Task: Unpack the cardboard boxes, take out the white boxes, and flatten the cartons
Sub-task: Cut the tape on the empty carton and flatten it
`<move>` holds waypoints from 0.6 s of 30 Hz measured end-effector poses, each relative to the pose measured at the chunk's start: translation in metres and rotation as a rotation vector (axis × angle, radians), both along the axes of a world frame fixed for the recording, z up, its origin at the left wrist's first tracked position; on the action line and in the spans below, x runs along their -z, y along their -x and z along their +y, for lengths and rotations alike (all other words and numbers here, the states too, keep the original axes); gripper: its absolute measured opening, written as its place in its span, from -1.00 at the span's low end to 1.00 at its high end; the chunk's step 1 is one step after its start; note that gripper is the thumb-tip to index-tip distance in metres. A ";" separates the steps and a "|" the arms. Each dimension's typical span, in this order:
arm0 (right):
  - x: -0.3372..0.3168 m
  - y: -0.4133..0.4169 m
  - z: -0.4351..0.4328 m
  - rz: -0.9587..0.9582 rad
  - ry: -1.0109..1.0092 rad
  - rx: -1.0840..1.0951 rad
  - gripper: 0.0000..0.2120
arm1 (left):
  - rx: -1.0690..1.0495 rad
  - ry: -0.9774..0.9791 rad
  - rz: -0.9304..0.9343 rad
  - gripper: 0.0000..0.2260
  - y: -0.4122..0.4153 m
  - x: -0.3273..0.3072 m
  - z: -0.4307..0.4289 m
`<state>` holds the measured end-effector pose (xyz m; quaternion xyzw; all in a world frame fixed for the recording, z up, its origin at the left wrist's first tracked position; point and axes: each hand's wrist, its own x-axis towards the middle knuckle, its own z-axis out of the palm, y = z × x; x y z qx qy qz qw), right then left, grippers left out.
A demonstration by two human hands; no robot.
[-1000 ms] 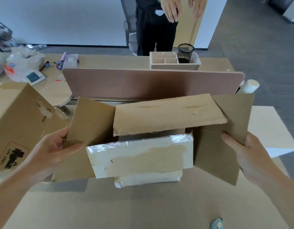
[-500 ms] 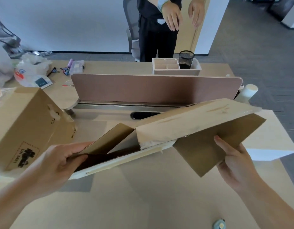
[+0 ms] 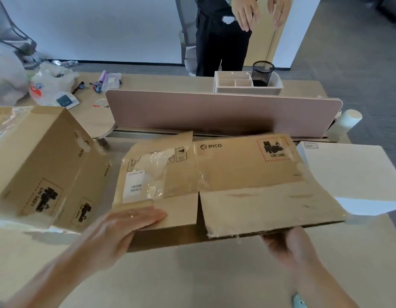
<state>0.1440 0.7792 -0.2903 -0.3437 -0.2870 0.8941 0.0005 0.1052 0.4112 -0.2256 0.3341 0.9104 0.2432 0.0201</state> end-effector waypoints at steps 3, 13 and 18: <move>0.031 -0.018 -0.008 -0.095 0.036 -0.002 -0.67 | -0.007 0.070 -0.055 -0.28 -0.012 0.048 -0.007; 0.090 -0.063 -0.020 -0.353 0.112 0.008 -0.74 | 0.001 0.393 -0.210 -0.06 -0.028 0.161 -0.016; 0.091 -0.088 -0.022 -0.620 -0.166 -0.410 -0.72 | -0.053 0.602 -0.425 -0.20 -0.034 0.195 -0.004</move>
